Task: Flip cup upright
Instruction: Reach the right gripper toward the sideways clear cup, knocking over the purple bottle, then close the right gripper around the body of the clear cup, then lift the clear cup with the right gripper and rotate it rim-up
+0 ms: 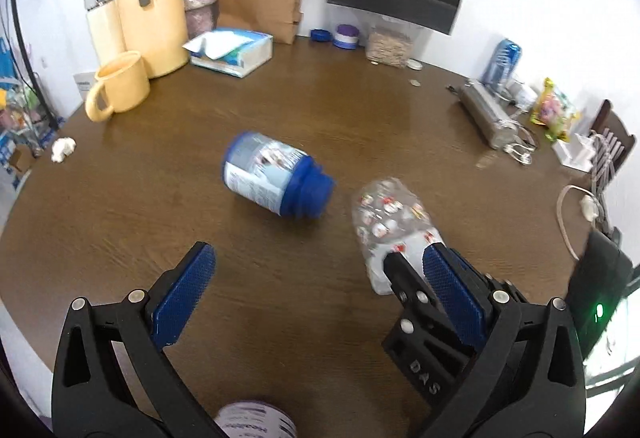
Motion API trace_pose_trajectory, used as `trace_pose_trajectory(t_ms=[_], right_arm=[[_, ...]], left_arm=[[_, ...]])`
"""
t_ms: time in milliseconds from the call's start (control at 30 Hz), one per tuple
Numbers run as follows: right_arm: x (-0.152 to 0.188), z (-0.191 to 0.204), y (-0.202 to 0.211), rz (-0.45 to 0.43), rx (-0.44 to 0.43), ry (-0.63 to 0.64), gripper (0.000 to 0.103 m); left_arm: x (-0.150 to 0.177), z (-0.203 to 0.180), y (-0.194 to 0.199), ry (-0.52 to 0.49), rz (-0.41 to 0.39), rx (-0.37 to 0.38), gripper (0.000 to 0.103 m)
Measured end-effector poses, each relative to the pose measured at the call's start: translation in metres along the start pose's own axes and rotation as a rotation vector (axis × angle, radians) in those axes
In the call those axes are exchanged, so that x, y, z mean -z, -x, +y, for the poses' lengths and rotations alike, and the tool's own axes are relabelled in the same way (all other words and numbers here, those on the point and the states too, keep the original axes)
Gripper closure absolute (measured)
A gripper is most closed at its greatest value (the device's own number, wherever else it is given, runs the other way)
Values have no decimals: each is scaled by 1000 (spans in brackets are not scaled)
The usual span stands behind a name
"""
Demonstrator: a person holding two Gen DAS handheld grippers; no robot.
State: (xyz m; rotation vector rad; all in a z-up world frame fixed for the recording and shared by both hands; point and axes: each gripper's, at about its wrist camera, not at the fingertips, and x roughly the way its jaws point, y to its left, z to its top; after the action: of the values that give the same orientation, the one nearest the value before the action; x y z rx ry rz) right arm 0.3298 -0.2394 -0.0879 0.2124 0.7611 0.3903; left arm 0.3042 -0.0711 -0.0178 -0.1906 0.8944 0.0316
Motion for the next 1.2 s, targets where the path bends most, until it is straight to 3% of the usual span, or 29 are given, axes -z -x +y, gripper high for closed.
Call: trace_pose_trajectory(t_ms=[133,233,267,333,467,567,733,867,933,1000,1067,1200], right_arm=[[4,-15,8,6,-20,-16,36],[13,-3,8,23,4,65,36],[14,0,6,23,-12,73,36],[15,9,1,26,-66,86,36],[10,23,-15,25,-3,139,36],[7,26,-27,44,-18,138,35],[0,12,-26,64,-50,162,35],[-4,-15,-11,54,-49,170,35],[-7,-26,-4,35,15,165,35],[-12,-38,0,17,60,118,35],[-14,-41,3,17,97,98,35],[-5,-46,14,11,75,66,35]], left_arm=[[10,-18,6,-52,-31,13,0],[28,-31,-6,-167,-116,-85,0],[30,-28,-10,-163,-89,-74,0],[23,-19,-19,-132,-20,25,0],[5,-15,-25,-162,-43,80,0],[-17,-9,-50,-162,63,171,1],[-28,-5,-74,-118,144,211,14],[-28,-12,-76,-131,127,218,14],[-25,-19,-82,-151,133,212,31],[-22,-21,-84,-148,138,235,35],[-19,-23,-81,-156,138,247,35],[-10,-20,-68,-202,121,305,33]])
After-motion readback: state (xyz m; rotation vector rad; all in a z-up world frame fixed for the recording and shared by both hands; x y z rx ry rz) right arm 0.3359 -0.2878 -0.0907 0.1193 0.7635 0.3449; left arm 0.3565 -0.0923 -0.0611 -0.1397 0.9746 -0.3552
